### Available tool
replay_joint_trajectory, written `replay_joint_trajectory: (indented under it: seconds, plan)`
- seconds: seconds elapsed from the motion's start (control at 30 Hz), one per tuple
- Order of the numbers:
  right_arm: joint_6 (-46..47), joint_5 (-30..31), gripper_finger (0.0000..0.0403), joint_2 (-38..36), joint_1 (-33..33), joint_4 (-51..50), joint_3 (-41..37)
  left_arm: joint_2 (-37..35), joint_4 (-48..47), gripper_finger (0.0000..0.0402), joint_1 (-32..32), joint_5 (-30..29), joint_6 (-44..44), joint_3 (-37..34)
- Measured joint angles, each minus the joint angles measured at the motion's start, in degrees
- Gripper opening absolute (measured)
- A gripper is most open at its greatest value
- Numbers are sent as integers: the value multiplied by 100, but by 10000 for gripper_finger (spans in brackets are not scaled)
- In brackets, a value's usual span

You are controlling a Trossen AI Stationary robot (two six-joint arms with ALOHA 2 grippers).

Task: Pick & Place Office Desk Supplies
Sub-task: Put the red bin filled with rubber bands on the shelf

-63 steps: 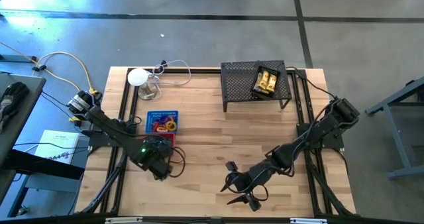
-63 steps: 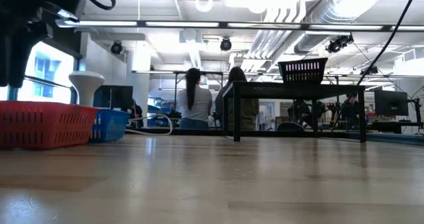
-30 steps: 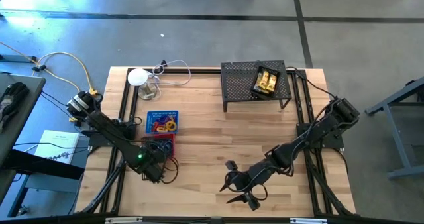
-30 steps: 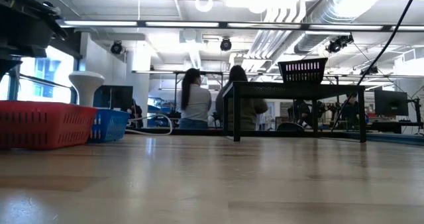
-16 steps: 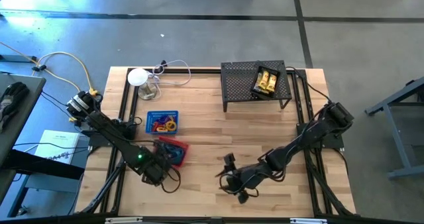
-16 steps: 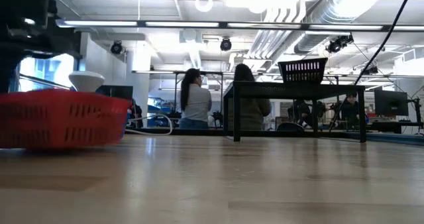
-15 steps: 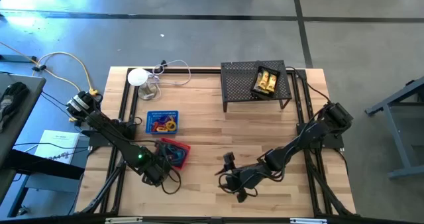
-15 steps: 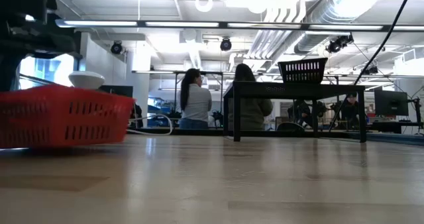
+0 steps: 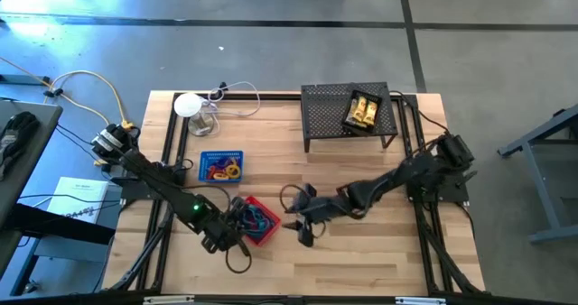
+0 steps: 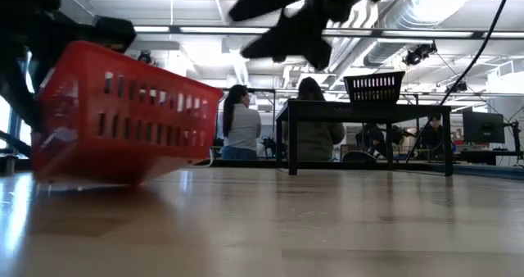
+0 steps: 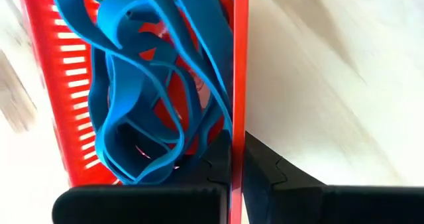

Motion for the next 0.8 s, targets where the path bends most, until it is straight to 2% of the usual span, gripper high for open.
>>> replay_joint_trajectory:
  seconds: [0.27, 0.5, 0.8]
  plan:
    - [586, -301, 205, 420, -343, 52, -13, 182, 283, 7, 289, 0, 527, 2]
    - [842, -272, 205, 512, -519, 85, -11, 558, 415, 7, 461, -46, 997, 125]
    - [887, -98, 205, 512, -605, -279, -11, 614, 404, 7, 467, -39, 1217, 330]
